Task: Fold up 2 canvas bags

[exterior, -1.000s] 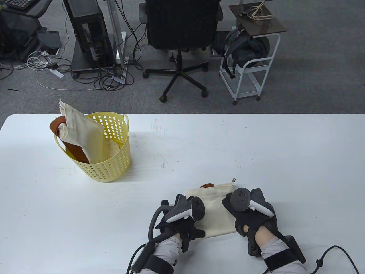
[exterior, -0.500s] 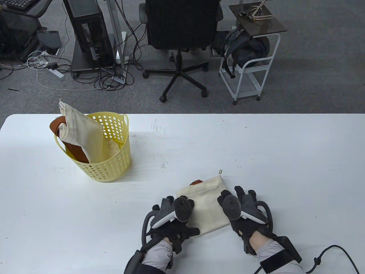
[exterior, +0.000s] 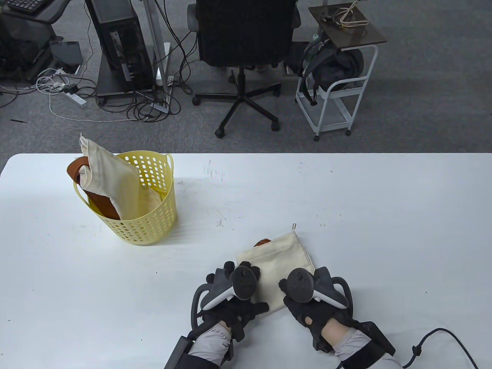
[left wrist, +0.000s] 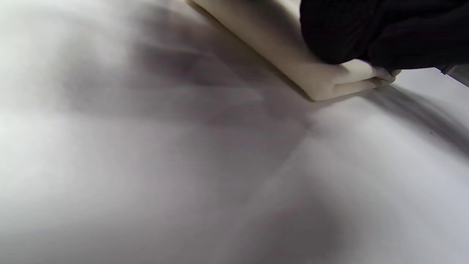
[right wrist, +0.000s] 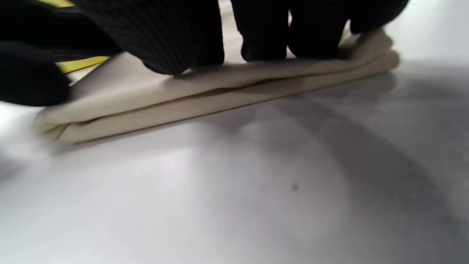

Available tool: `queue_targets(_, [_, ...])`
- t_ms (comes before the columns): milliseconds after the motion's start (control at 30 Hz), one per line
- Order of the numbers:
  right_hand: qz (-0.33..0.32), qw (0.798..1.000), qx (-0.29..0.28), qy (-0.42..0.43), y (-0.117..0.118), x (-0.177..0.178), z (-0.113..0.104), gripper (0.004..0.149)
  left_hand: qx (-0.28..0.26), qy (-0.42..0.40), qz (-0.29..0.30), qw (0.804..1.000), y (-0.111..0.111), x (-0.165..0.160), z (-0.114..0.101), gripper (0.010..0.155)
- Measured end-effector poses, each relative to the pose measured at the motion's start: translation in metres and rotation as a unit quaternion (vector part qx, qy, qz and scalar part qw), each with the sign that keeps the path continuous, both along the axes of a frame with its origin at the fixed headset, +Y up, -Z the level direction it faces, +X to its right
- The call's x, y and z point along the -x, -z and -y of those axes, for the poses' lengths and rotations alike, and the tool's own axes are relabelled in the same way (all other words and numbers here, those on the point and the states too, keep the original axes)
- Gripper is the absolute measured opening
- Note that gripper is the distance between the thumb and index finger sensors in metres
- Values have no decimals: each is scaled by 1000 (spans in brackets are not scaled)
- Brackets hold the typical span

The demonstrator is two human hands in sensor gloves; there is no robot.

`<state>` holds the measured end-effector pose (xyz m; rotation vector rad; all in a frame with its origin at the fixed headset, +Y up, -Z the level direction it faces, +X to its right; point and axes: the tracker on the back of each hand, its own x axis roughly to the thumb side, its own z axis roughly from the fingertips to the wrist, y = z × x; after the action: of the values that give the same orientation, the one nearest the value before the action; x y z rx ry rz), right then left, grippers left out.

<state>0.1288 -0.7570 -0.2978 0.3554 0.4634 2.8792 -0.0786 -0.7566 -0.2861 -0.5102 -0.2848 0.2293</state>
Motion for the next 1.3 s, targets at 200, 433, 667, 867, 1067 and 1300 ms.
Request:
queue_targets(200, [118, 993, -1, 26, 42, -47, 3, 50, -18, -26, -36, 999, 4, 14, -2, 83])
queue_targets(433, [239, 971, -12, 0, 90, -102, 7, 51, -26, -44, -55, 997, 6, 22, -5, 82])
queue_targets(667, [301, 953, -11, -40, 109, -123, 12, 51, -34, -48, -62, 996, 7, 23, -8, 81])
queue_targets(867, [241, 963, 98, 63, 99, -135, 10, 69, -34, -41, -66, 996, 7, 24, -8, 80])
queue_targets(1067, [225, 953, -86, 183, 46, -125, -35, 68, -43, -45, -67, 996, 8, 23, -9, 82])
queue_targets(1300, [221, 879, -143, 397, 4, -128, -33, 59, -62, -56, -79, 993, 9, 24, -12, 83])
